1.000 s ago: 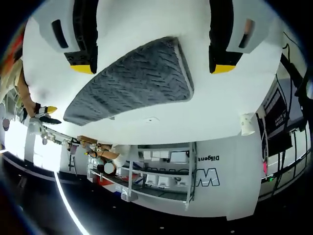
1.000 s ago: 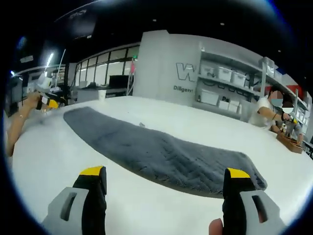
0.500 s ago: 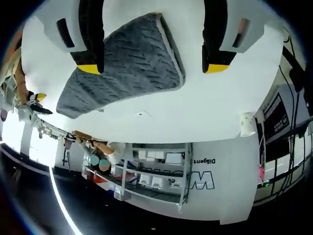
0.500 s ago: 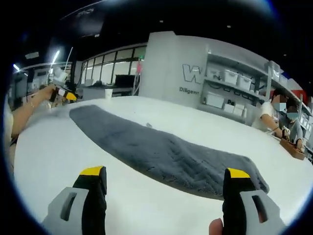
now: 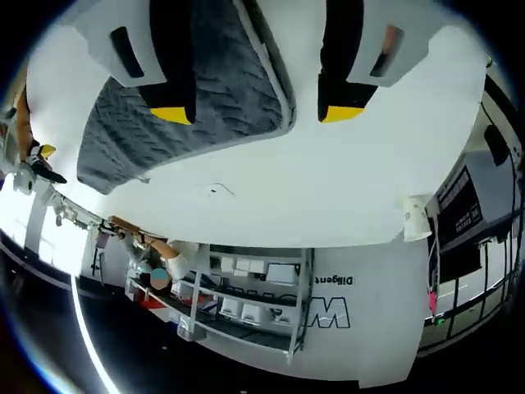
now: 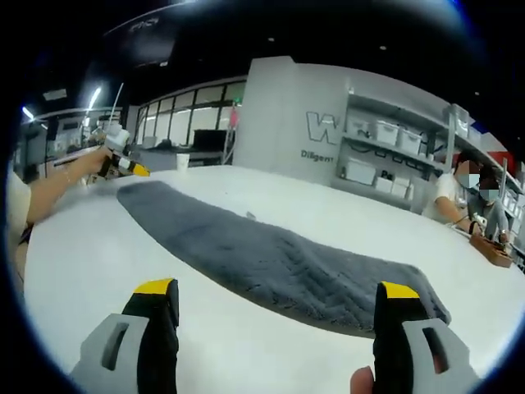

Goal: Open the folded towel by lifting each exposed corner and separating the folded layers until the towel lies flat within the target outline without major curled edges

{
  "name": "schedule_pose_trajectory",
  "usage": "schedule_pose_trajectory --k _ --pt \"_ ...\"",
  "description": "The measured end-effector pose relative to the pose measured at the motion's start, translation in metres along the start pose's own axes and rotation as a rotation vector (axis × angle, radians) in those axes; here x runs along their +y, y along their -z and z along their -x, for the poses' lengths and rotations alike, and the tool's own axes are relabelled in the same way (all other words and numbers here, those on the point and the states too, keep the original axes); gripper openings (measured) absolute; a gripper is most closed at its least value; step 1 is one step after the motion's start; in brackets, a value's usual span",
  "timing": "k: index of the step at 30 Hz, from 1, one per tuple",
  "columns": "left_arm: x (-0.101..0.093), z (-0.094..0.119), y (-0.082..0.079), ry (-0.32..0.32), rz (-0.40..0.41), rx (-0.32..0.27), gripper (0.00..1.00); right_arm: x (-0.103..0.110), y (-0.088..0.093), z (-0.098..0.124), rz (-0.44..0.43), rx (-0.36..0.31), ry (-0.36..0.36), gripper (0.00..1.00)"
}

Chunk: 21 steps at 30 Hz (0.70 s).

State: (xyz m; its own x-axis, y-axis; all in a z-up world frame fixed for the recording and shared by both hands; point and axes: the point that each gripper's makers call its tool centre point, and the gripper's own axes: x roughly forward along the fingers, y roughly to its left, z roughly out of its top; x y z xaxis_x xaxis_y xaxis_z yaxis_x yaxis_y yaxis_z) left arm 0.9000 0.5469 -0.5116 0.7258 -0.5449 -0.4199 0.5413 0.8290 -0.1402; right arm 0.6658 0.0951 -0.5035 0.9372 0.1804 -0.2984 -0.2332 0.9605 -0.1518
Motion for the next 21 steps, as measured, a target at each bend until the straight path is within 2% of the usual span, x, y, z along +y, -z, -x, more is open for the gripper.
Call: schedule_pose_trajectory --k 4,7,12,16,21 --pt "0.006 -0.011 0.005 -0.003 -0.001 0.038 0.51 -0.001 0.001 0.000 0.000 0.002 0.003 0.99" --pt "0.003 -0.015 0.010 -0.003 0.001 0.046 0.43 0.000 0.000 0.000 -0.001 -0.001 0.001 0.99" --pt "0.007 -0.024 0.015 0.000 0.009 0.074 0.42 0.001 0.001 0.000 0.004 0.002 -0.001 0.99" --pt "0.016 -0.029 0.013 -0.008 0.013 0.080 0.34 -0.001 -0.001 0.001 0.000 -0.005 0.000 0.99" --pt "0.013 -0.031 0.015 0.004 0.004 0.082 0.29 -0.002 0.000 0.002 -0.002 -0.004 0.005 0.99"
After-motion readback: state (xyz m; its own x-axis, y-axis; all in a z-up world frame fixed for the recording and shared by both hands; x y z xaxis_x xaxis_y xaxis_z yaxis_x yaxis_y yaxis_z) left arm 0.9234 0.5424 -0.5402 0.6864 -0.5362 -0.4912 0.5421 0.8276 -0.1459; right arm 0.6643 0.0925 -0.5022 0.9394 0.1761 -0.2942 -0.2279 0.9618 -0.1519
